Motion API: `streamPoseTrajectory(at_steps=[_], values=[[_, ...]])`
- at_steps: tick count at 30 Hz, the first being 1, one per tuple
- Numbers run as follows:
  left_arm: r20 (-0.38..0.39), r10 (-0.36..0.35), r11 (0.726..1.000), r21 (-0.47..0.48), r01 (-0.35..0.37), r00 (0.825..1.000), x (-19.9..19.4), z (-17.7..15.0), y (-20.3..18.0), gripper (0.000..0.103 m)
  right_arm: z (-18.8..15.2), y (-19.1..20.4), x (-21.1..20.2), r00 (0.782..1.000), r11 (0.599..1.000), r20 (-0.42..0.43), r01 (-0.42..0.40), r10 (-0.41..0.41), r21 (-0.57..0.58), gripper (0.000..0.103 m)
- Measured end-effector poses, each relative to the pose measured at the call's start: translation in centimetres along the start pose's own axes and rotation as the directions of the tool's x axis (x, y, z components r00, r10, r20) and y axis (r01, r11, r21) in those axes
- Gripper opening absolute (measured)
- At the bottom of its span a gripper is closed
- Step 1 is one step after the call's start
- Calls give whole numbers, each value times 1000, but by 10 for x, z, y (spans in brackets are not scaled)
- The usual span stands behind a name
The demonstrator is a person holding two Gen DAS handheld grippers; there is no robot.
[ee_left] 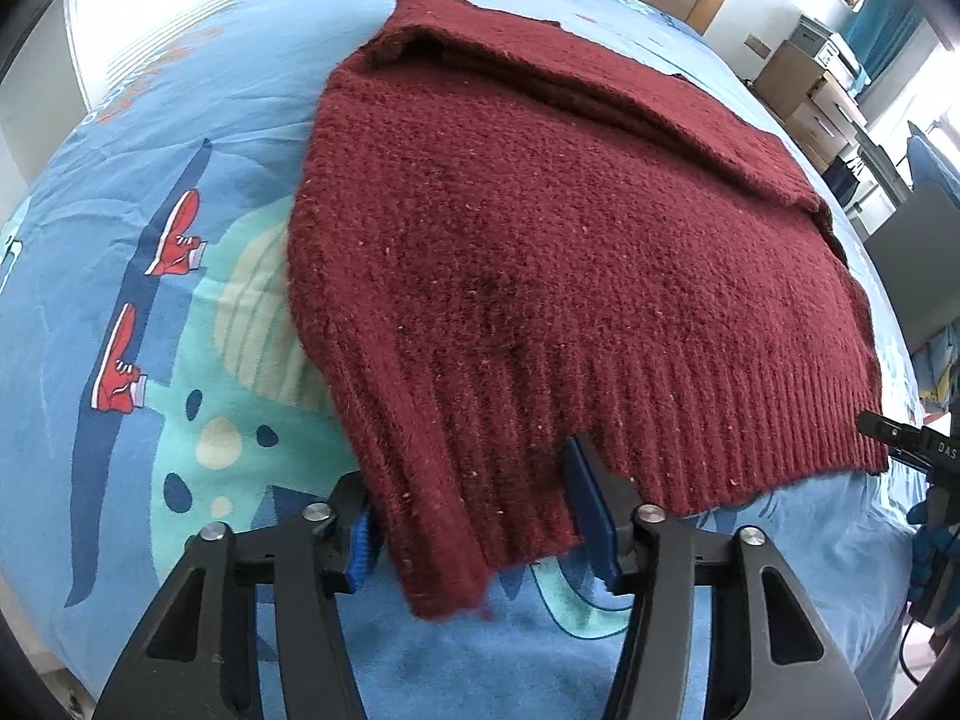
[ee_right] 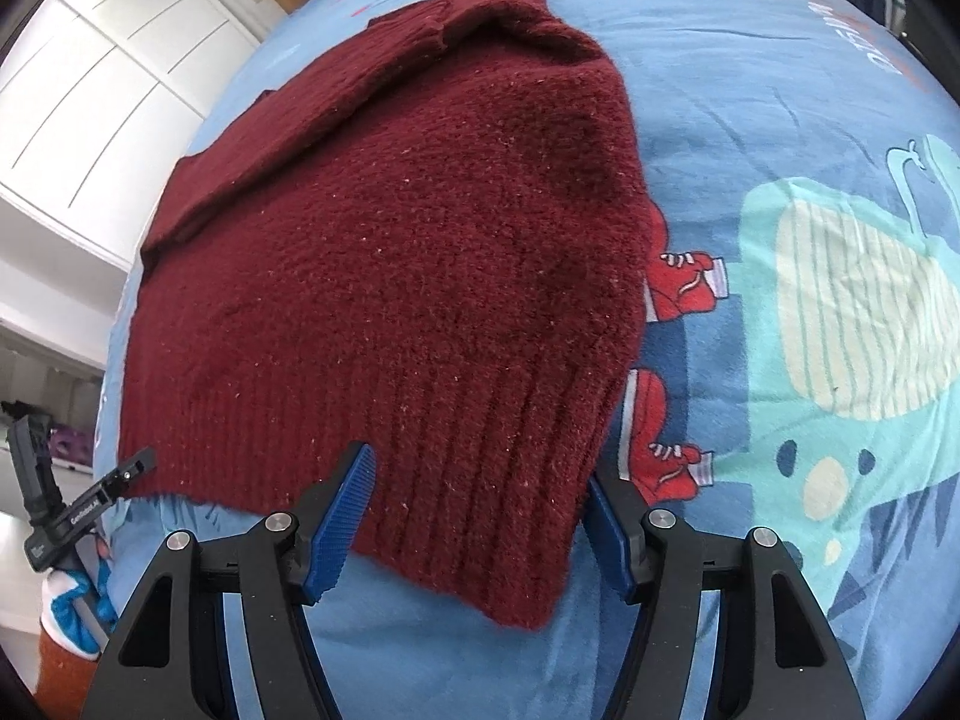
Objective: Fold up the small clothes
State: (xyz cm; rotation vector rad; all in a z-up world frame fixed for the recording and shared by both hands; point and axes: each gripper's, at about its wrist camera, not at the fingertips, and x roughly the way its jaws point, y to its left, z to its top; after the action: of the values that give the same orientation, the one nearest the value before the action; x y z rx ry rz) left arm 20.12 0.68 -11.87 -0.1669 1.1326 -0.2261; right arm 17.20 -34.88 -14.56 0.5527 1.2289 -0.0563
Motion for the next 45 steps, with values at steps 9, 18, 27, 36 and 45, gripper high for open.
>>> streamPoseTrajectory(at_steps=[9, 18, 27, 36, 45], values=[[-5, -21, 999, 24, 21, 1000, 3, 4, -3, 41, 4, 7, 7, 1000, 1000, -4, -25, 25, -2, 61], [-9, -12, 999, 35, 12, 1000, 7, 6, -8, 40, 3, 3, 7, 998, 998, -2, -69, 69, 5, 51], [-13, -3, 999, 47, 3, 1000, 8, 5, -9, 37, 1, -2, 7, 994, 994, -2, -113, 113, 9, 40], [-20, -12, 999, 42, 13, 1000, 9, 7, -7, 35, 0, -3, 7, 990, 990, -14, -140, 140, 0, 31], [-30, -67, 997, 33, 68, 997, 9, 7, -5, 20, 1, -3, 6, 988, 988, -15, -153, 153, 0, 31]])
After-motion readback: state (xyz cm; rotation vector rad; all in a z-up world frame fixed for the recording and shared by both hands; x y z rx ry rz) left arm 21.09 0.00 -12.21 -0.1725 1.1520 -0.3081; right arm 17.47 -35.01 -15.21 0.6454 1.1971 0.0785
